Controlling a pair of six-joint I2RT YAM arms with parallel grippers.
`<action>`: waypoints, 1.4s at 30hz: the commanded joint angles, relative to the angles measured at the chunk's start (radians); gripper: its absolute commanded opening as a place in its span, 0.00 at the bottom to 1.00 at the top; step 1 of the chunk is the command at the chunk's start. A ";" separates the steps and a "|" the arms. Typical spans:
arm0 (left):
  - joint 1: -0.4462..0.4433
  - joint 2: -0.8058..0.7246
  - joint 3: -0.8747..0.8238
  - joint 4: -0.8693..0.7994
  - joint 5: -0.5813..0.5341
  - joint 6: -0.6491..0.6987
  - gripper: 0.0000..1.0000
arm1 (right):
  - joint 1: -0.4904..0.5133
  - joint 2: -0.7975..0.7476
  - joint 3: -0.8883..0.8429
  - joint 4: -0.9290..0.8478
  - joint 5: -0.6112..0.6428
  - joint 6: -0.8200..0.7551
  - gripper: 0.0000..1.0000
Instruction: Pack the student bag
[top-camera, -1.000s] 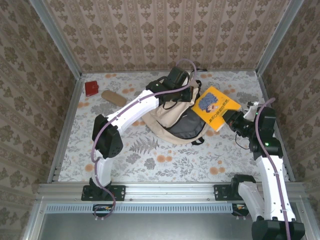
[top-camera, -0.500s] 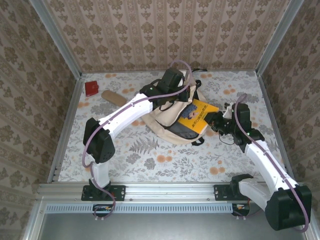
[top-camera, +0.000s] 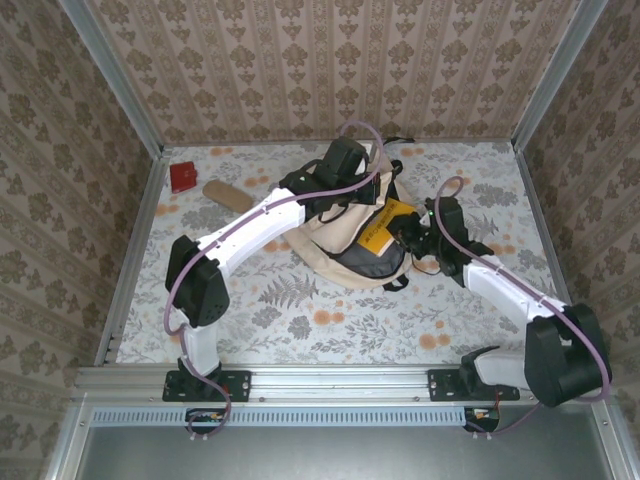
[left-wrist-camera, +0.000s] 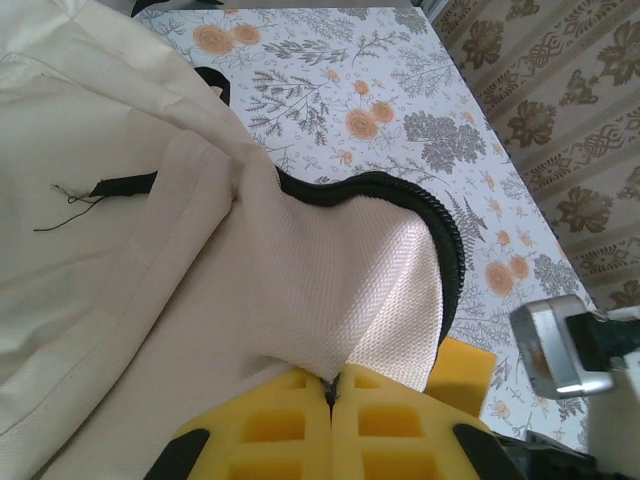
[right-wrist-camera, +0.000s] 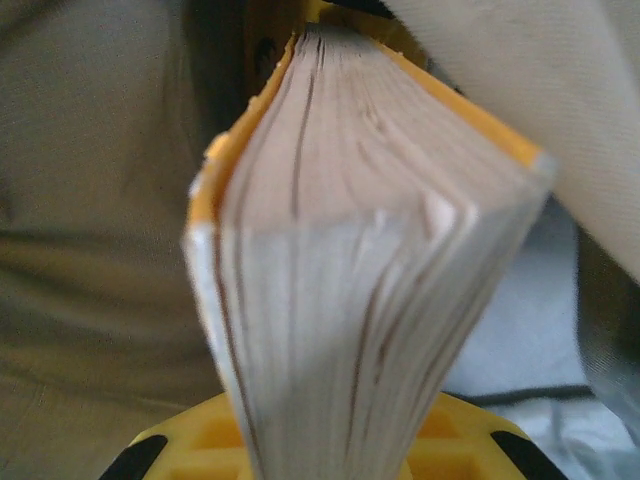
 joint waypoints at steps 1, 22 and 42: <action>-0.003 -0.091 -0.009 0.085 0.020 -0.019 0.00 | 0.027 0.062 0.038 0.124 0.144 0.031 0.11; 0.027 -0.140 -0.088 0.089 0.013 -0.062 0.00 | 0.126 0.576 0.332 0.254 0.170 0.134 0.39; 0.065 -0.126 -0.125 0.113 0.079 -0.123 0.07 | -0.018 -0.050 -0.033 -0.135 0.094 -0.051 0.78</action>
